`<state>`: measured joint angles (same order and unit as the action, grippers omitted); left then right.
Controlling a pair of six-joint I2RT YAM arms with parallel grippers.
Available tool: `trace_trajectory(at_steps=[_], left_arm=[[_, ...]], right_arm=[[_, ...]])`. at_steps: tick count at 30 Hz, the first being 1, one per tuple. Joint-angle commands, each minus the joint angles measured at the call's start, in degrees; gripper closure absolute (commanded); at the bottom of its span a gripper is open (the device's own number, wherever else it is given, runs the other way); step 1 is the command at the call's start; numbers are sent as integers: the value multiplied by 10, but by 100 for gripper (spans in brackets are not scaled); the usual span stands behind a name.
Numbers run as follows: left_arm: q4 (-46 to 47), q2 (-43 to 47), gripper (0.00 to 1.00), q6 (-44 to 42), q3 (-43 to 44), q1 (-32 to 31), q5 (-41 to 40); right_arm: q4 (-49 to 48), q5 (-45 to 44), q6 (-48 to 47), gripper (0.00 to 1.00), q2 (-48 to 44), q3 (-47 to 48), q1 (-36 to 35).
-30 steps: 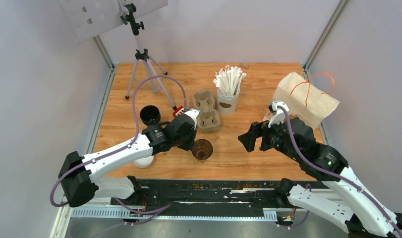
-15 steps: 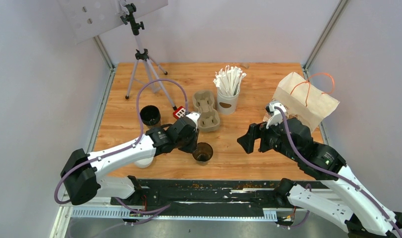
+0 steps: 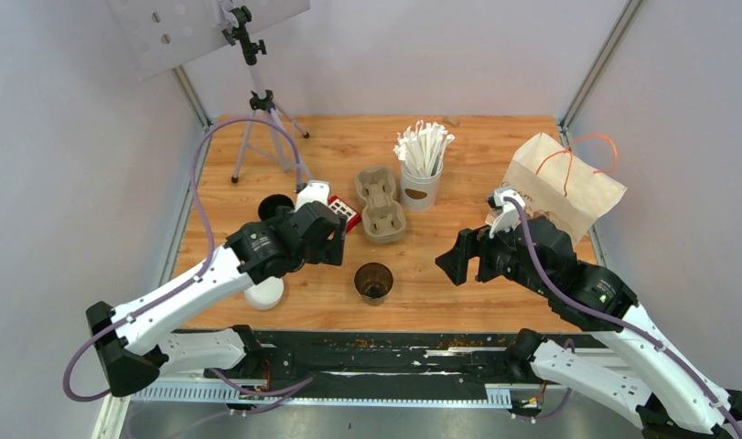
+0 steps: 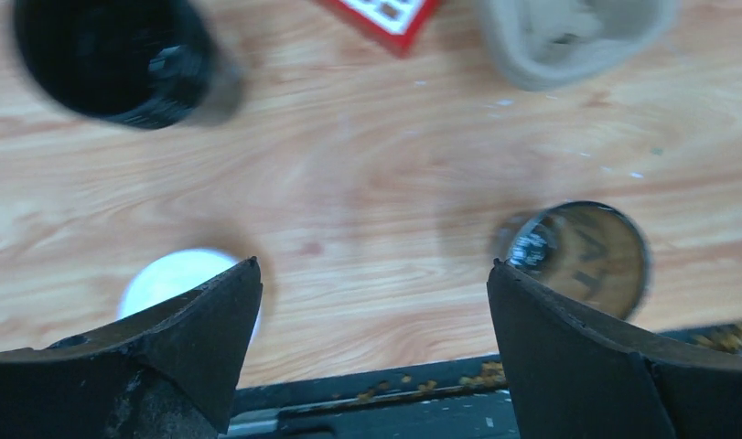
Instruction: Pack the takeout coffee
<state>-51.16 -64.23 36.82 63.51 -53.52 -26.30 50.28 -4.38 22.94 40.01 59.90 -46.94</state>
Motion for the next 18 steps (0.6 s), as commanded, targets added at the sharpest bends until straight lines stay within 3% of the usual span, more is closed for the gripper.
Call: trace_trajectory(at_steps=[1,8,13,18], left_arm=[[-165,33,0,74,19,4,-165],[-216,113,1,112,-43,136,-153],[-197,188,15,109,-99,238,-126],[-171,198,24,131,-125,297,-122]], right_arm=[[-32,13,18,14,-8,-6,1],[-60,34,23,14,-6,-29,1],[-61,34,14,14,0,-25,1],[-70,35,15,14,-1,-28,0]])
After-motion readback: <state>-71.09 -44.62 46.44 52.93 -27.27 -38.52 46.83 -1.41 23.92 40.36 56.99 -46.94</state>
